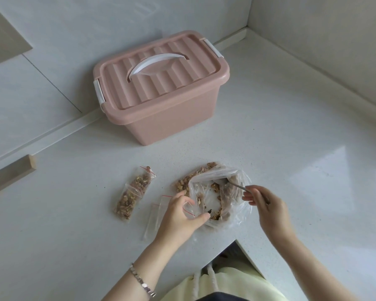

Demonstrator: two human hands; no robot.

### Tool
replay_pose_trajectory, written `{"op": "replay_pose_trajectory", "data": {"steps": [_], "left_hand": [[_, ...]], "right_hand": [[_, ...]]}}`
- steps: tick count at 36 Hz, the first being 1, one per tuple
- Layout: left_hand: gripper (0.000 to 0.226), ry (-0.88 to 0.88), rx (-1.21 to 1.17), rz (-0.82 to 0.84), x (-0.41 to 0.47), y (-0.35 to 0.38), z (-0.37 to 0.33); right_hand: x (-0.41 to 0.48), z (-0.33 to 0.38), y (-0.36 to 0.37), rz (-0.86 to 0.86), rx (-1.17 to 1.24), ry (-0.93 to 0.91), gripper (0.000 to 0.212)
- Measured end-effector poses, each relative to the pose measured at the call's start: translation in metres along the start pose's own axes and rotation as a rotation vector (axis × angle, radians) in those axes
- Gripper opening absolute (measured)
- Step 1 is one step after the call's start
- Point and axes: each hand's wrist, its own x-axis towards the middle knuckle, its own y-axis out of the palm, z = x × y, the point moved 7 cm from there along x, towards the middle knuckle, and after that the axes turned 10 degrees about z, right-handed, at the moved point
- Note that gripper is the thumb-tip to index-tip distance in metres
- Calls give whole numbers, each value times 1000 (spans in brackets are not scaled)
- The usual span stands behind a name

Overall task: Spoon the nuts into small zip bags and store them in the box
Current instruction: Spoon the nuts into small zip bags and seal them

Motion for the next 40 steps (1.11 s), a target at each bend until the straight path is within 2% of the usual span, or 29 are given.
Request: {"op": "replay_pose_trajectory", "data": {"steps": [6,11,21,26,29,34,40], "left_hand": [[33,-31,-35,46,18,3,-6],[30,-42,-57,32,28,2,-6],[30,-26,-72,52,27,5,-4],[28,-21,-85,25,22,0,-2],[29,38,-57,-69,15,-9,-7],[32,149,-1,-223,1,-17,-19],[31,148,4,-238,-5,-8,-22]], "right_hand": [[8,-13,13,25,-1,-15,16],[1,-21,22,149,13,15,22],[-11,-40,42,237,331,298,28],[-22,-56,31,156,499,449,33],[-29,-63,21,119,548,492,35],[-37,-66,8,87,587,496,37],[-38,-57,-2,60,643,442,39]]}}
